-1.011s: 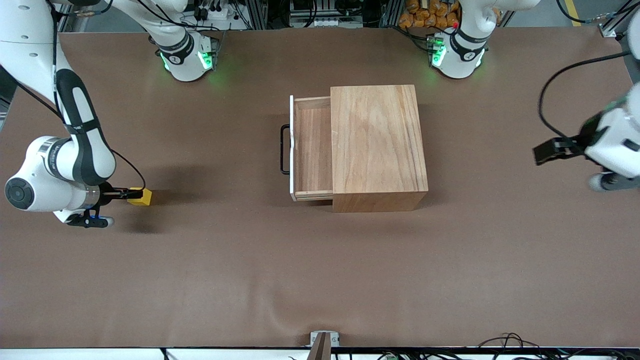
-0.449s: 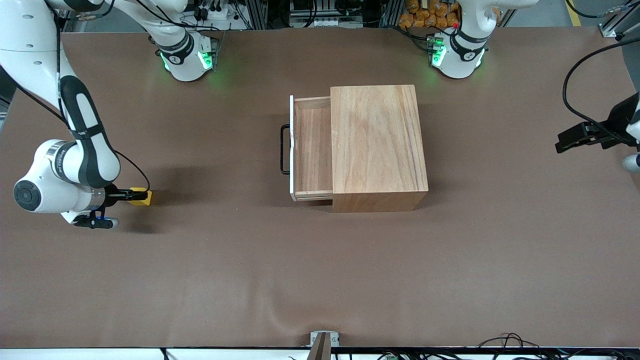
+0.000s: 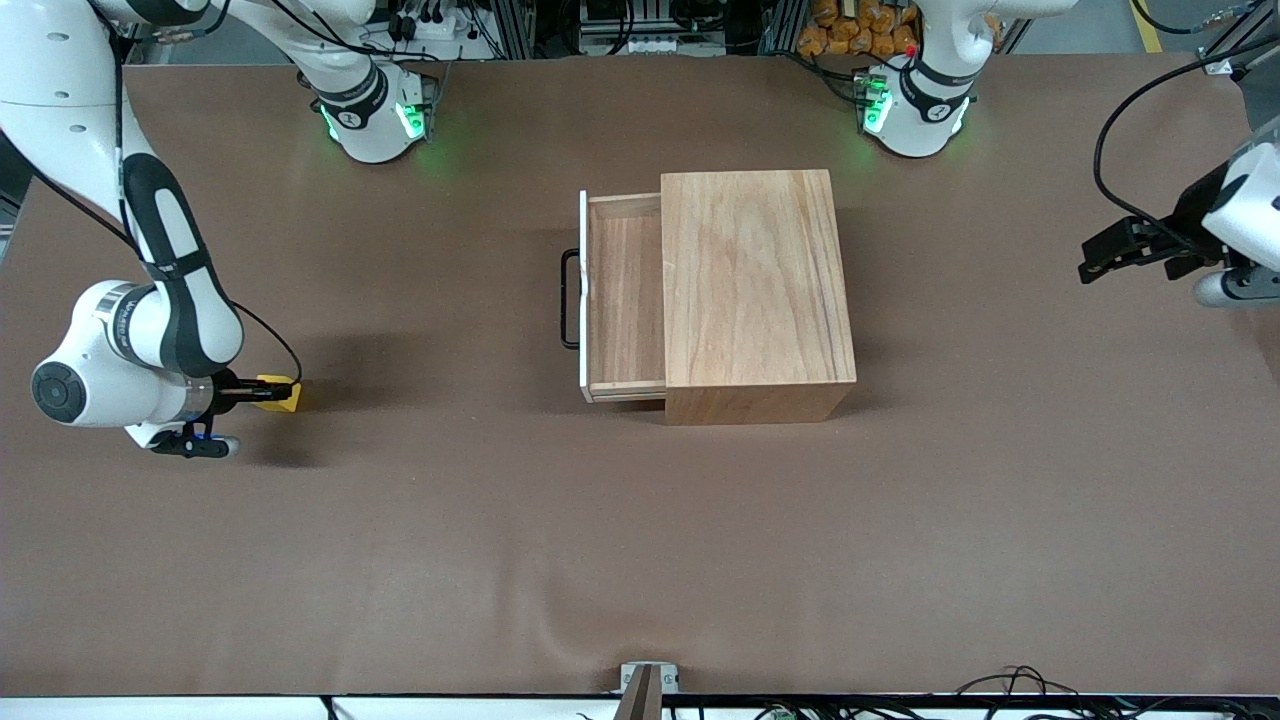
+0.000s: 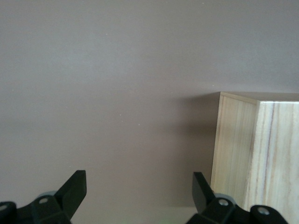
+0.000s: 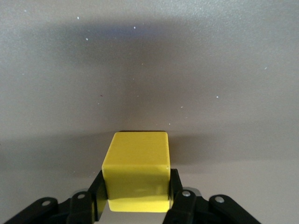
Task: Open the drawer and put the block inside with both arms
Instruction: 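Carry the yellow cube with the right gripper over the open drawer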
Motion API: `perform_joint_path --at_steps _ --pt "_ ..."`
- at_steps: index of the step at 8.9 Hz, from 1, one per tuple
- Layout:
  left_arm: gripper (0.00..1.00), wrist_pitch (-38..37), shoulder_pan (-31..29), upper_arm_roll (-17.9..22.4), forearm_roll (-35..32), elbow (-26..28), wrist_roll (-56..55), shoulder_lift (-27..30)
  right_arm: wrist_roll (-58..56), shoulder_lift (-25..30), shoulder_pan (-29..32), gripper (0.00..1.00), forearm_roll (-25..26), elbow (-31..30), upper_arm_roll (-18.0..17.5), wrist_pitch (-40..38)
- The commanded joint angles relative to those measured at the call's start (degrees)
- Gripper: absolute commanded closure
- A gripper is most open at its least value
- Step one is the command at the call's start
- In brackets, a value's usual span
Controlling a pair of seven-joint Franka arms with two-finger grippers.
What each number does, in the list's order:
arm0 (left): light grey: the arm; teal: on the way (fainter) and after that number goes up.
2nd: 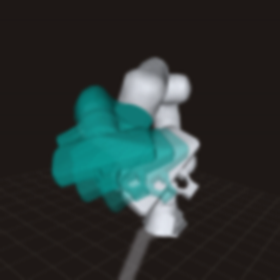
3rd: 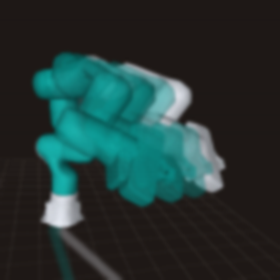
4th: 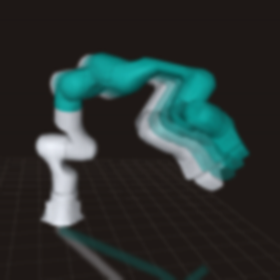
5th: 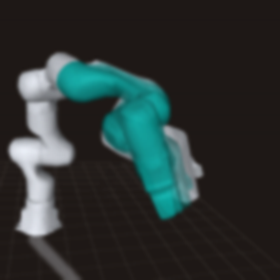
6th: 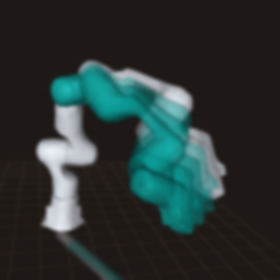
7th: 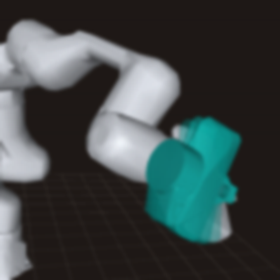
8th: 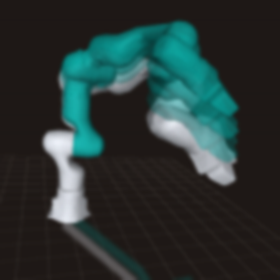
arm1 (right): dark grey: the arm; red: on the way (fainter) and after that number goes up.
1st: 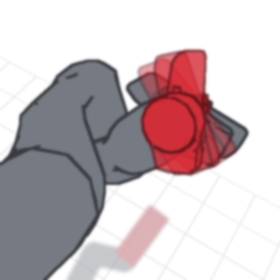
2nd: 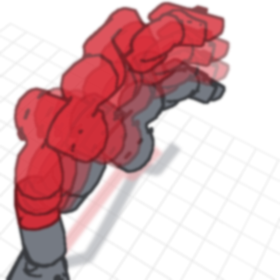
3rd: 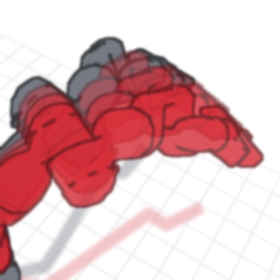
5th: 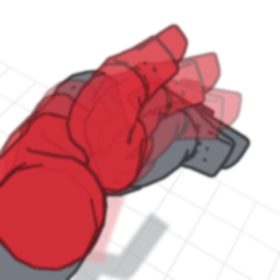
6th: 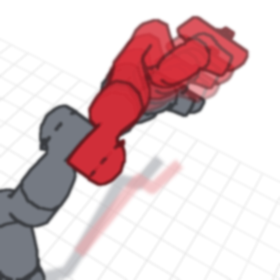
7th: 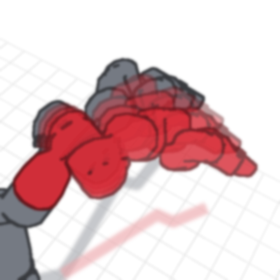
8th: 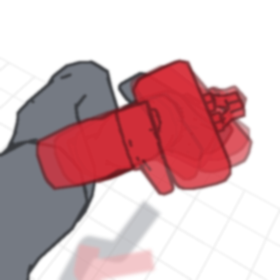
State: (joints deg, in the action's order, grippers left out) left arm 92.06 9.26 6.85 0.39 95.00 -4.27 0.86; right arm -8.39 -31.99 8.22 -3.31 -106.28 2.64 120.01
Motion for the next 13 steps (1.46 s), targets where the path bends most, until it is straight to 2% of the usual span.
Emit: perform_joint_path --at_steps 1,3,6,7,9,10,12,13 --pt "0.0 0.31 -0.12 -0.69 -0.04 1.15 0.93 1.34 2.64 1.84 -0.21 1.0 -4.3 4.89 -2.45 -11.19" --pt "0.0 -0.66 -0.47 -0.7 -0.3 0.02 1.02 1.17 13.95 2.1 -6.16 1.0 -7.31 15.08 -2.55 -25.91" --pt "0.0 -2.85 -1.35 0.88 -0.48 -3.94 0.84 1.17 33.44 2.37 -18.45 1.0 -15.82 27.31 -2.55 -35.61" --pt "0.0 -2.86 -1.87 0.89 -0.39 -3.95 1.1 1.17 40.31 2.72 -22.76 1.0 -16.46 28.48 -2.72 -36.68" --pt "0.0 -2.86 -2.58 0.63 -0.13 -4.99 1.11 0.47 47.46 6.13 -30.15 1.0 -21.36 28.41 -3.07 -38.36" --pt "0.0 -2.51 -3.54 0.19 0.39 -4.91 1.11 0.46 53.5 6.24 -35.76 1.0 -22.08 28.41 -2.99 -36.88" --pt "0.0 -2.94 -10.12 -7.08 1.01 -4.3 1.11 0.99 57.34 5.89 -43.6 1.0 -21.39 25.26 -2.81 -27.25" --pt "0.0 -3.64 -10.23 -7.37 1.1 -4.47 1.02 0.9 57.43 5.54 -45.11 1.0 -21.04 24.72 -2.72 -25.03"
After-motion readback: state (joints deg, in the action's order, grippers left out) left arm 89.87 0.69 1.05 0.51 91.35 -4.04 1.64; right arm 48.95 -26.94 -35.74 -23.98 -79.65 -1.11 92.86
